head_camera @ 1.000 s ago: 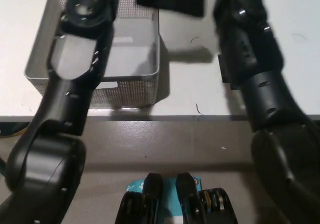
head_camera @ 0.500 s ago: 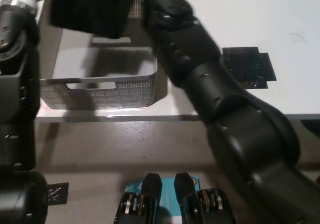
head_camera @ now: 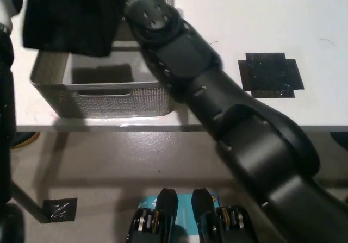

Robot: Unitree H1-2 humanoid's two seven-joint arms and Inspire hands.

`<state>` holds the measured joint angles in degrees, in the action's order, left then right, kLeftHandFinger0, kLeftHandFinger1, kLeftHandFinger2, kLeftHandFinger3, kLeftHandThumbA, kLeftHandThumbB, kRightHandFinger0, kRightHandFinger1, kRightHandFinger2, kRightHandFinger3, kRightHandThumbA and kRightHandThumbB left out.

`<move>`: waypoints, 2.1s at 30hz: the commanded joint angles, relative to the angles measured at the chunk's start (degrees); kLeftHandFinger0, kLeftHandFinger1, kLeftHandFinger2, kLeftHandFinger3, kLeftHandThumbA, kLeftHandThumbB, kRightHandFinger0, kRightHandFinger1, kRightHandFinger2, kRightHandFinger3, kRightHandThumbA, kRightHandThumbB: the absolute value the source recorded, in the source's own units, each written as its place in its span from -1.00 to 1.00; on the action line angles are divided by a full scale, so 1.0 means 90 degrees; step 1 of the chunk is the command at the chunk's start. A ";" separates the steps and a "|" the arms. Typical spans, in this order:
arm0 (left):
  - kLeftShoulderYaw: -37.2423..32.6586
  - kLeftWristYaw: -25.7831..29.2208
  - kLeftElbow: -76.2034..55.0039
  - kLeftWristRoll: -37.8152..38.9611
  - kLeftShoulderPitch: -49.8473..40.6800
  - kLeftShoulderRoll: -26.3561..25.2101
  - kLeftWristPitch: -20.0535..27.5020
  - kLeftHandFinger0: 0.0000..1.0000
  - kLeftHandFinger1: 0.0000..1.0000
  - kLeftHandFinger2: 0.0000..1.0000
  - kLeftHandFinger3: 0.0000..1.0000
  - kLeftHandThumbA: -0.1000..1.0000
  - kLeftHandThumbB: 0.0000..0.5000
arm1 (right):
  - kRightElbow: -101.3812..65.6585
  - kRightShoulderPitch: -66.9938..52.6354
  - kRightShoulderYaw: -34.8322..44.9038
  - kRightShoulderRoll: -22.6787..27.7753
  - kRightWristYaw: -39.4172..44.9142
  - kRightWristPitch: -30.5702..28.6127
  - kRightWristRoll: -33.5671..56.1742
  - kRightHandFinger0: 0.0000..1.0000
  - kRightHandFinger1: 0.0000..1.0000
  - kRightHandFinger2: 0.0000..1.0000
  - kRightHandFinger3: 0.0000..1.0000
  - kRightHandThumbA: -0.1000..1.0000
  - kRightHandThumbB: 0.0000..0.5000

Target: Use both hands to pick up a lunch bag on the right hand side and place it into a container on the left hand side

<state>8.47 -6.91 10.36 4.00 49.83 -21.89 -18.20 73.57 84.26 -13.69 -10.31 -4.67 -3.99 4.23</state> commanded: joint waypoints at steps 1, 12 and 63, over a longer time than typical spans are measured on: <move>-0.1267 -0.2294 0.1152 -0.0399 0.0070 -0.1830 0.0039 1.00 1.00 1.00 1.00 1.00 -0.03 | -0.1304 -0.0107 -0.1627 0.1515 0.1083 0.0730 -0.2071 0.91 1.00 1.00 1.00 0.37 -0.72; -0.1858 -0.2941 0.1057 -0.0709 -0.0503 -0.3664 0.0910 1.00 1.00 1.00 1.00 1.00 0.13 | -0.4357 -0.1669 -0.0672 0.3868 0.1318 0.1415 -0.1499 1.00 1.00 1.00 1.00 0.09 -0.76; 0.1014 -0.1811 -0.3743 0.1169 -0.5596 0.1336 0.2627 1.00 1.00 1.00 1.00 1.00 0.23 | -1.0379 -0.9234 0.1976 0.1863 0.2018 -0.0714 0.1674 1.00 1.00 1.00 1.00 1.00 -0.18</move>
<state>18.83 -25.87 -24.34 18.07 0.89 -10.92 -3.04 -24.48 1.32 6.13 8.41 9.75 -1.45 16.65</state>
